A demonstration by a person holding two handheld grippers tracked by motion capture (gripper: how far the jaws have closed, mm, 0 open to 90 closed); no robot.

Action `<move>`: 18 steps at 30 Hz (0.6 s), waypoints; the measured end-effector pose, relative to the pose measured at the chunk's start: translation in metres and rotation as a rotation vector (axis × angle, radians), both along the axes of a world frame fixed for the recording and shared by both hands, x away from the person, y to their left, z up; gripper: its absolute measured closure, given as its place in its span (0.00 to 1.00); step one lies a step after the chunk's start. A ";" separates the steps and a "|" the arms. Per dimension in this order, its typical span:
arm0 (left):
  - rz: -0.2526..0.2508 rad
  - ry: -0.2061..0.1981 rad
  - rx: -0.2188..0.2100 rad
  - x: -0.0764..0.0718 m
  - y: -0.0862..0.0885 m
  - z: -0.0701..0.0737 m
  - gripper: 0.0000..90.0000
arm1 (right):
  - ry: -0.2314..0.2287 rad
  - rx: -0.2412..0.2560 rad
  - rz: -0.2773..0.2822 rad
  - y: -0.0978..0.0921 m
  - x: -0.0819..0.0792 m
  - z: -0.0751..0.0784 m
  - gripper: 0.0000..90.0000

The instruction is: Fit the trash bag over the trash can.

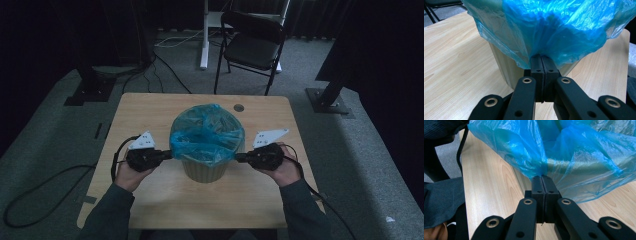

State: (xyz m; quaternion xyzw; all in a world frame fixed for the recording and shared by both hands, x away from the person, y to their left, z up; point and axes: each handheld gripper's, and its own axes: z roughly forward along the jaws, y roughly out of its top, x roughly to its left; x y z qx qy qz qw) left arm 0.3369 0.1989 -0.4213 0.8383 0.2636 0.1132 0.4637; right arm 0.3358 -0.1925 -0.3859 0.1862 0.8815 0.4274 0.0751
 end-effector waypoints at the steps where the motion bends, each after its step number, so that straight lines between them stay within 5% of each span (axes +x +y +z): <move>1: -0.001 -0.003 -0.001 -0.001 0.000 0.000 0.99 | 0.002 0.001 0.001 0.000 0.000 0.000 0.99; 5: -0.017 -0.017 -0.013 -0.005 0.000 0.005 0.96 | -0.011 0.003 0.002 0.000 -0.001 0.003 0.89; 8: -0.007 -0.021 -0.013 -0.006 0.003 0.008 0.81 | -0.015 0.013 0.002 -0.003 -0.003 0.007 0.79; 18: -0.053 -0.023 -0.068 -0.012 0.014 0.016 0.59 | -0.038 0.054 0.020 -0.006 -0.007 0.020 0.68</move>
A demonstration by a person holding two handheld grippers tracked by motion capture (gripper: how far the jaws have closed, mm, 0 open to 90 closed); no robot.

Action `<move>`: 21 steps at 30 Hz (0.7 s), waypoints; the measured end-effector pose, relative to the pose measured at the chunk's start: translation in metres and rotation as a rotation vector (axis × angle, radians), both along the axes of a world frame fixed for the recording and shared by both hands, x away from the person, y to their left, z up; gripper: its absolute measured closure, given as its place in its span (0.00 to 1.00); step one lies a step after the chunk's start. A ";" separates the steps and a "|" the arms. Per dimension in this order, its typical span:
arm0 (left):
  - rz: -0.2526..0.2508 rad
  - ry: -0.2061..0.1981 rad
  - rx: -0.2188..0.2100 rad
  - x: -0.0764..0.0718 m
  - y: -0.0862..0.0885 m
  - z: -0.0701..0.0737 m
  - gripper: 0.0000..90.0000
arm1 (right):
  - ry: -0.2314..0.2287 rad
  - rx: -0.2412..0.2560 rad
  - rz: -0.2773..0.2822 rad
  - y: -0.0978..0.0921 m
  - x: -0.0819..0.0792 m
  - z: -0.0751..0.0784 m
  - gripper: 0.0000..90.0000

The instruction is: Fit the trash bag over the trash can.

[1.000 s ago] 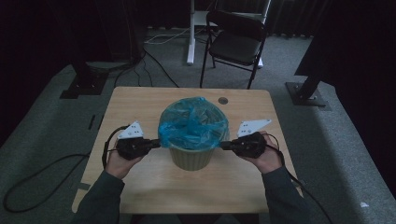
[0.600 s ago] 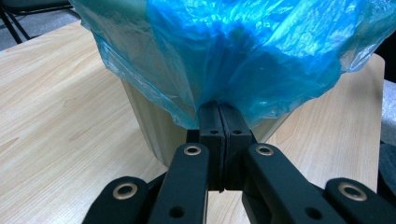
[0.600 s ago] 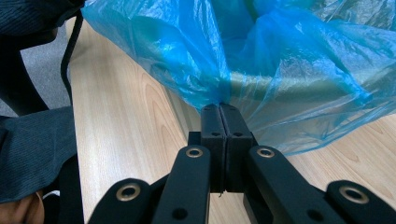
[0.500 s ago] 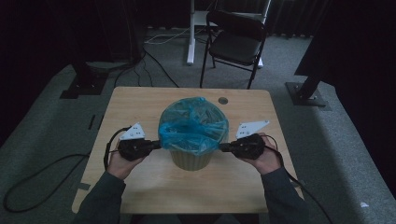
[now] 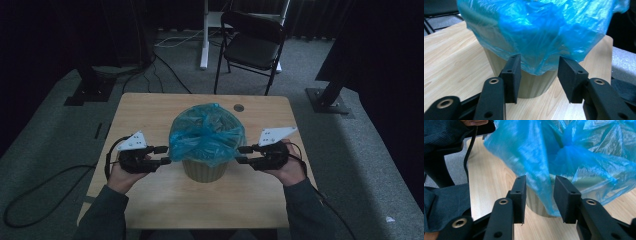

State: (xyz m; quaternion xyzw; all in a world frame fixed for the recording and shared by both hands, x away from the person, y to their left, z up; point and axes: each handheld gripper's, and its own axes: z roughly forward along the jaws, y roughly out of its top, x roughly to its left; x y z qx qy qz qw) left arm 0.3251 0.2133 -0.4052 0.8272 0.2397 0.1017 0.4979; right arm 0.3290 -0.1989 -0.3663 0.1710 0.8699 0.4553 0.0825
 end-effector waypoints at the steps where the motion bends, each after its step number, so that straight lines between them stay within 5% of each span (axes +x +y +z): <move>1: -0.004 -0.003 -0.003 0.000 0.000 0.001 0.58 | -0.001 0.000 0.000 0.001 0.001 0.001 0.68; 8: -0.045 -0.025 -0.022 -0.005 -0.002 0.010 0.55 | -0.007 0.010 0.008 0.006 0.002 0.003 0.67; 14: -0.046 -0.027 -0.031 -0.006 0.003 0.012 0.54 | -0.008 0.014 0.013 0.006 0.001 0.004 0.88; 21: -0.032 -0.023 -0.060 -0.005 0.016 0.012 0.54 | -0.014 0.008 -0.003 0.005 0.001 0.004 0.98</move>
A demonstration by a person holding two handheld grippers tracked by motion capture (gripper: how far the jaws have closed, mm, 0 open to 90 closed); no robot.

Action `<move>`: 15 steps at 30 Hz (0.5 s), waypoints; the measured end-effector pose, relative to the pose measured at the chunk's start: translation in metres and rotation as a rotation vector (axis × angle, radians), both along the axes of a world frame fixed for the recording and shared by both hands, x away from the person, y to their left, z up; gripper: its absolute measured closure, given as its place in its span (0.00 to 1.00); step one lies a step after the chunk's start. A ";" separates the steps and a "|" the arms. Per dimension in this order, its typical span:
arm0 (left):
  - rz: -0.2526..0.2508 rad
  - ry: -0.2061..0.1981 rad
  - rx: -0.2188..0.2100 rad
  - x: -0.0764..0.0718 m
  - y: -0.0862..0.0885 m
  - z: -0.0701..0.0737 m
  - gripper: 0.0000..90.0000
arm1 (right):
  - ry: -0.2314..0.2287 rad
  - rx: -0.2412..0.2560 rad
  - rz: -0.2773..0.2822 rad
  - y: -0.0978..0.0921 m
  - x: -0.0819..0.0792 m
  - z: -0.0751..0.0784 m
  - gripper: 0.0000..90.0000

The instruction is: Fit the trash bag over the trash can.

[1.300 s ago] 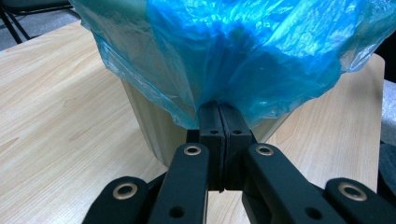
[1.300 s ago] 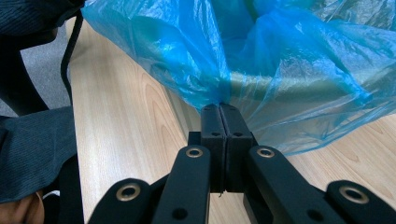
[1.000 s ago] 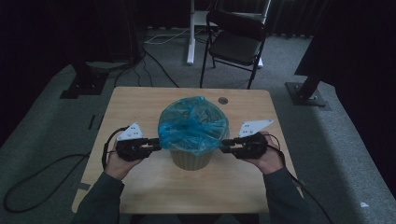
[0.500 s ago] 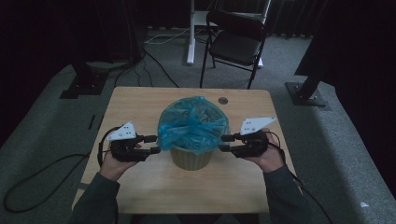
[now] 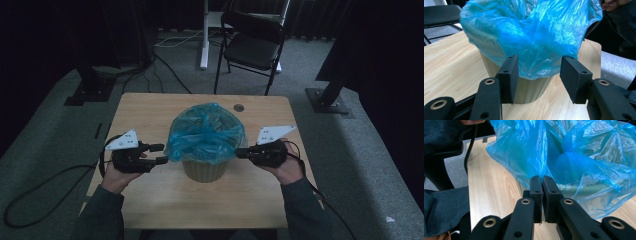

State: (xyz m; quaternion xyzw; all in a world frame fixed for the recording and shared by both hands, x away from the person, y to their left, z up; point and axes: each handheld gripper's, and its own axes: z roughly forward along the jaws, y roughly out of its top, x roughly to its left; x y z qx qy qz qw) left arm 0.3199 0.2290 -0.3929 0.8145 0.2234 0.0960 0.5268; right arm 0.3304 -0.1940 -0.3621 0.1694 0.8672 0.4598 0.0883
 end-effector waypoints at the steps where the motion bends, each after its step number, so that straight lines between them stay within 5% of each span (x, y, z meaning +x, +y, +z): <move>1: 0.004 0.001 0.001 0.000 0.002 0.000 0.54 | 0.001 0.000 -0.002 0.000 0.000 0.000 0.98; 7: -0.019 -0.006 -0.027 -0.004 0.005 0.004 0.54 | 0.003 -0.005 -0.007 0.001 0.002 -0.002 0.99; 15: -0.064 -0.050 -0.018 -0.008 -0.018 0.020 0.51 | 0.010 -0.012 0.002 0.004 0.002 -0.004 0.99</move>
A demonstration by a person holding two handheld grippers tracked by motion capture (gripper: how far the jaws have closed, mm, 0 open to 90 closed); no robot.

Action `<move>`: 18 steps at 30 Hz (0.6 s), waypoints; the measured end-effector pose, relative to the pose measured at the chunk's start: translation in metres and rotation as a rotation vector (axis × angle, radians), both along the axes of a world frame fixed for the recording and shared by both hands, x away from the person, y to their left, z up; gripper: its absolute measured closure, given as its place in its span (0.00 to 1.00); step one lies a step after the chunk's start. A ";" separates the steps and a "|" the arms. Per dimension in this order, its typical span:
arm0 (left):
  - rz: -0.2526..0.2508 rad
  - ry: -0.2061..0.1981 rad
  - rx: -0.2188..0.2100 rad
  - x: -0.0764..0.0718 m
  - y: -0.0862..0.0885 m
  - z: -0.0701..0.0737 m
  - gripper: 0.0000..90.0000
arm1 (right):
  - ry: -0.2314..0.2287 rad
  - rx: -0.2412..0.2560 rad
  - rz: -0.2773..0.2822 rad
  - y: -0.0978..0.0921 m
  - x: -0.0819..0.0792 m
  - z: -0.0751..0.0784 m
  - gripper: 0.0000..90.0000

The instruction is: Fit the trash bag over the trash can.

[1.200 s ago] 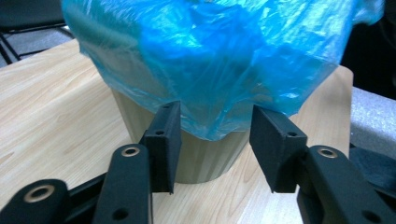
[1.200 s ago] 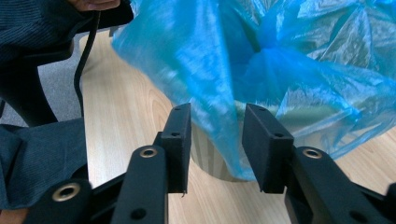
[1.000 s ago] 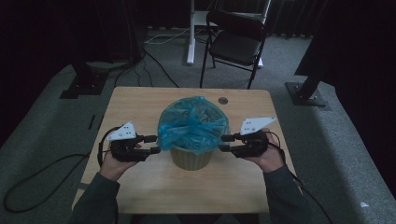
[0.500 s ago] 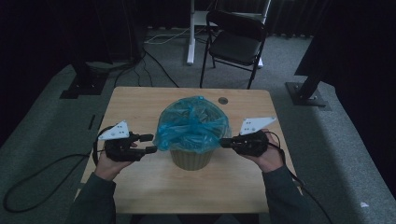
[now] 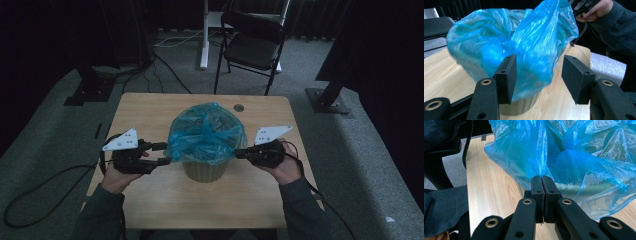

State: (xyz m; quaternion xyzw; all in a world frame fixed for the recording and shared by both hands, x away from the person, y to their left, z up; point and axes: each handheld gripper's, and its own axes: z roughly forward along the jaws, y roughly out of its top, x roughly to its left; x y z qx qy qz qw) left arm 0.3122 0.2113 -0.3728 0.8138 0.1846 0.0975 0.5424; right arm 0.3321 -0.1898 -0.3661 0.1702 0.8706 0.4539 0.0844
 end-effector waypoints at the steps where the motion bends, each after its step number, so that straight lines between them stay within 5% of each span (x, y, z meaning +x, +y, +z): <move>1: 0.003 -0.002 0.008 0.001 -0.002 0.000 0.56 | 0.000 0.000 0.000 0.000 0.000 0.000 0.99; 6: -0.002 0.004 0.052 0.003 -0.012 -0.008 0.85 | 0.005 -0.002 0.017 -0.001 -0.002 -0.001 0.98; 18: -0.003 0.039 0.097 0.007 -0.011 -0.029 0.95 | 0.030 -0.024 0.022 0.000 -0.002 -0.014 0.99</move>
